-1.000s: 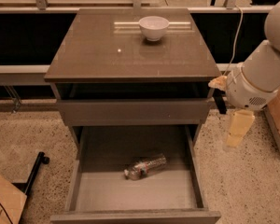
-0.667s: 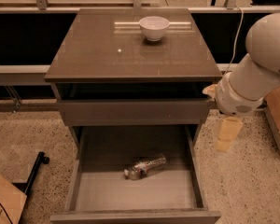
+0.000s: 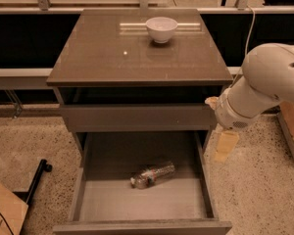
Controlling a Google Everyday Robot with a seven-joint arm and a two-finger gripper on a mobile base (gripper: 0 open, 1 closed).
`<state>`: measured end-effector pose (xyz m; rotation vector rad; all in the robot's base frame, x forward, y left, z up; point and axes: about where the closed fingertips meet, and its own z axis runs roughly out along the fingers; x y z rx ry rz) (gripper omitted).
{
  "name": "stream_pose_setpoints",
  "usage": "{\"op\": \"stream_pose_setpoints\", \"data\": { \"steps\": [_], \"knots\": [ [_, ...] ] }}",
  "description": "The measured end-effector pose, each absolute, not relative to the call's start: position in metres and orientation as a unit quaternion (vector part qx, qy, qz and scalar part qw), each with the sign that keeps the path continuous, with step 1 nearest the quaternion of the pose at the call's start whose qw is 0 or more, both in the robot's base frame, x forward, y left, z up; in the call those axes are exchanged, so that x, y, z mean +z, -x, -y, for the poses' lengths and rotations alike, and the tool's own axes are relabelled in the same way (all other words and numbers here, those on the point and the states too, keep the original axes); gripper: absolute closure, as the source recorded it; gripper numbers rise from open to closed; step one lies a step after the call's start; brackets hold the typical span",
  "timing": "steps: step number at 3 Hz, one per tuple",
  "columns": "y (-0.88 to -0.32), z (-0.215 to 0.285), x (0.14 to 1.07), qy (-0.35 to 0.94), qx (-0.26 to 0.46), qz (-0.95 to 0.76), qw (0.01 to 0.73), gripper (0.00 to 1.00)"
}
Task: Pick water bottle from middle drawer and place on counter
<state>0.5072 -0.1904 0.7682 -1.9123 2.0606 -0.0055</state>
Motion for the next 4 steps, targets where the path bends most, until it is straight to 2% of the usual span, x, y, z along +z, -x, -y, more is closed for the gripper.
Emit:
{"op": "stream_pose_setpoints", "data": {
  "steps": [1,4],
  "knots": [
    [-0.5,0.198,0.771,0.662,-0.019,-0.734,0.15,0.0],
    [-0.516,0.147,0.653,0.649,0.079,-0.727,0.208,0.0]
  ]
}}
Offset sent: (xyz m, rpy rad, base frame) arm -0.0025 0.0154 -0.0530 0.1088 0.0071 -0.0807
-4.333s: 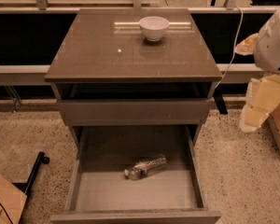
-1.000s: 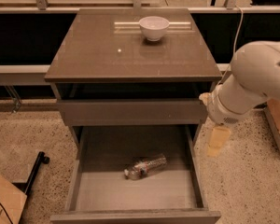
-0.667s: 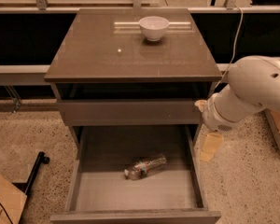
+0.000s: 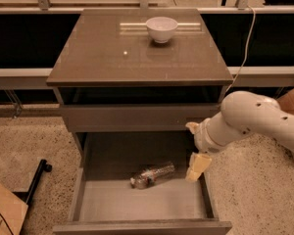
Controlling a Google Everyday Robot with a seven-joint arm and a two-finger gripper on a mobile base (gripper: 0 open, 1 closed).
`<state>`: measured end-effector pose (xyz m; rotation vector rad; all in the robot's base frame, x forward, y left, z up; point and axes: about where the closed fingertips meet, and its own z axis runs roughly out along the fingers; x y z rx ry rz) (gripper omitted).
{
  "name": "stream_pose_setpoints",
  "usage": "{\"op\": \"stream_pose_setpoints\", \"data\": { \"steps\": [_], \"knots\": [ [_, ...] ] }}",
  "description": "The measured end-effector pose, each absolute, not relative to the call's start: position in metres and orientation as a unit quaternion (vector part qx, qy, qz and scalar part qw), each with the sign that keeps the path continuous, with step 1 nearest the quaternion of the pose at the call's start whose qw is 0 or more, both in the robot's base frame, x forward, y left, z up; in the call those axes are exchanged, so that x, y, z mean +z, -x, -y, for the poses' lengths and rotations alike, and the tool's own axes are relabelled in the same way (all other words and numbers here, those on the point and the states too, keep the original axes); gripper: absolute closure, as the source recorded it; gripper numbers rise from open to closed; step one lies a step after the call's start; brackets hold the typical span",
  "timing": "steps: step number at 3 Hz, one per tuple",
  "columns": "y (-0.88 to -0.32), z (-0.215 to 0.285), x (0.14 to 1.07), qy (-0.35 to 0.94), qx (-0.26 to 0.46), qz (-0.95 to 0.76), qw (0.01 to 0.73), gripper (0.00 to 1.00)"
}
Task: Pick water bottle from middle drawer and place on counter
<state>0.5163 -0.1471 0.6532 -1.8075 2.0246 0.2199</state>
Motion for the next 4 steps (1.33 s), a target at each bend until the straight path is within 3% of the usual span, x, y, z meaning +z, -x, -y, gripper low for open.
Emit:
{"op": "stream_pose_setpoints", "data": {
  "steps": [2,4],
  "knots": [
    [-0.522,0.138,0.624,0.649,0.094,-0.728,0.198,0.0],
    [-0.533,0.12,0.529,0.642,0.101,-0.743,0.161,0.0]
  ]
}}
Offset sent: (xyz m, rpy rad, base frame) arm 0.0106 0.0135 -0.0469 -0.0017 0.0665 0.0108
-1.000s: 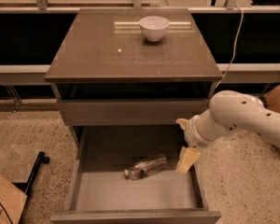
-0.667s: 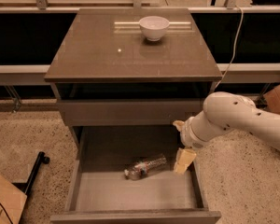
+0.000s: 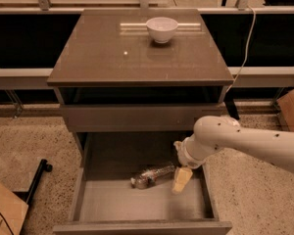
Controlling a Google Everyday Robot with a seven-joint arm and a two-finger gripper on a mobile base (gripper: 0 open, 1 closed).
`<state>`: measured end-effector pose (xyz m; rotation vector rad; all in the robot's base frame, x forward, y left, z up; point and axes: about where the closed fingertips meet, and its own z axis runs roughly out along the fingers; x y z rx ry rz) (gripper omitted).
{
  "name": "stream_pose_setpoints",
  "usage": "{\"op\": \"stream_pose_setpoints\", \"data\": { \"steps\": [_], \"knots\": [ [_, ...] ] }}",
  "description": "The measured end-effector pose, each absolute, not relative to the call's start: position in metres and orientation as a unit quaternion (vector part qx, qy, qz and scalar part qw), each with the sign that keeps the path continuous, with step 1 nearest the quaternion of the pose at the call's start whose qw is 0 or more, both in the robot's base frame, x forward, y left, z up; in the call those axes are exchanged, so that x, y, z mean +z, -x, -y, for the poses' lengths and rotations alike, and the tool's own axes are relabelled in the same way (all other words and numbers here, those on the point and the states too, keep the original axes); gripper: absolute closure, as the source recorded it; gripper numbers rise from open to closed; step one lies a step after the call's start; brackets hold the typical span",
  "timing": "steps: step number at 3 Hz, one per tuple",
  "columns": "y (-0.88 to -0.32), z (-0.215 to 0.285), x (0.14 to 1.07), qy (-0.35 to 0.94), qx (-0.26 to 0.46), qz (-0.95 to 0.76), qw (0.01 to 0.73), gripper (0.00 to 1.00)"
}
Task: Pick water bottle from middle drawer and place on counter
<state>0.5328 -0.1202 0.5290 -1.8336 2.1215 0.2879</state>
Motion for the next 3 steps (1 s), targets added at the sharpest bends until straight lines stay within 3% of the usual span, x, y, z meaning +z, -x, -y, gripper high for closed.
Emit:
{"op": "stream_pose_setpoints", "data": {
  "steps": [2,3],
  "knots": [
    [-0.535,0.118,0.492,0.631,0.122,-0.75,0.158,0.0],
    [-0.55,0.097,0.485,0.613,0.171,-0.743,0.208,0.0]
  ]
}}
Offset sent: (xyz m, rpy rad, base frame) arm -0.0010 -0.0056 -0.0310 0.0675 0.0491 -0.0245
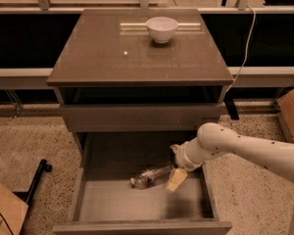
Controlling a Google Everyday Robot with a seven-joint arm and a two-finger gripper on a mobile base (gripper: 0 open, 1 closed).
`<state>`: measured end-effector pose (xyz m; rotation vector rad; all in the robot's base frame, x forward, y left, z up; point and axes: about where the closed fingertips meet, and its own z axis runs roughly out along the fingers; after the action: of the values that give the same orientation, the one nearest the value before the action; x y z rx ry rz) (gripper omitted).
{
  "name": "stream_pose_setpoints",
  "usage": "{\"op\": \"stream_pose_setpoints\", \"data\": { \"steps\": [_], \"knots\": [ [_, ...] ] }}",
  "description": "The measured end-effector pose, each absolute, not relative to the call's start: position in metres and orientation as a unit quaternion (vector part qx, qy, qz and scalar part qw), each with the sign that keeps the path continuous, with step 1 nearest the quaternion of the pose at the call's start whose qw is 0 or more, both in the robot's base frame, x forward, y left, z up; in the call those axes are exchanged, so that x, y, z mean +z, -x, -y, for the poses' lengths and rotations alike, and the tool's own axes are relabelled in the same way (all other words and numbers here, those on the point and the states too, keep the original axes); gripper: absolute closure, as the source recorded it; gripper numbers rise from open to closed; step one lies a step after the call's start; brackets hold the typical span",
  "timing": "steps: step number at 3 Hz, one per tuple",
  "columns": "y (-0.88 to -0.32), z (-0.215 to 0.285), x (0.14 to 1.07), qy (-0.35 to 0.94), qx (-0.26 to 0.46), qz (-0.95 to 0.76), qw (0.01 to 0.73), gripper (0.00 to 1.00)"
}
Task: Pick water bottle from middle drawer and place on counter
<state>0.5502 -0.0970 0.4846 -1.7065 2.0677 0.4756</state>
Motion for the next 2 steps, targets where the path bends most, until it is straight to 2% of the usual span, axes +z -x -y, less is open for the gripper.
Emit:
{"op": "stream_pose_setpoints", "data": {
  "steps": [2],
  "knots": [
    [-0.576,0.052,0.43,0.597,0.247,-0.731,0.219,0.0]
  ]
}}
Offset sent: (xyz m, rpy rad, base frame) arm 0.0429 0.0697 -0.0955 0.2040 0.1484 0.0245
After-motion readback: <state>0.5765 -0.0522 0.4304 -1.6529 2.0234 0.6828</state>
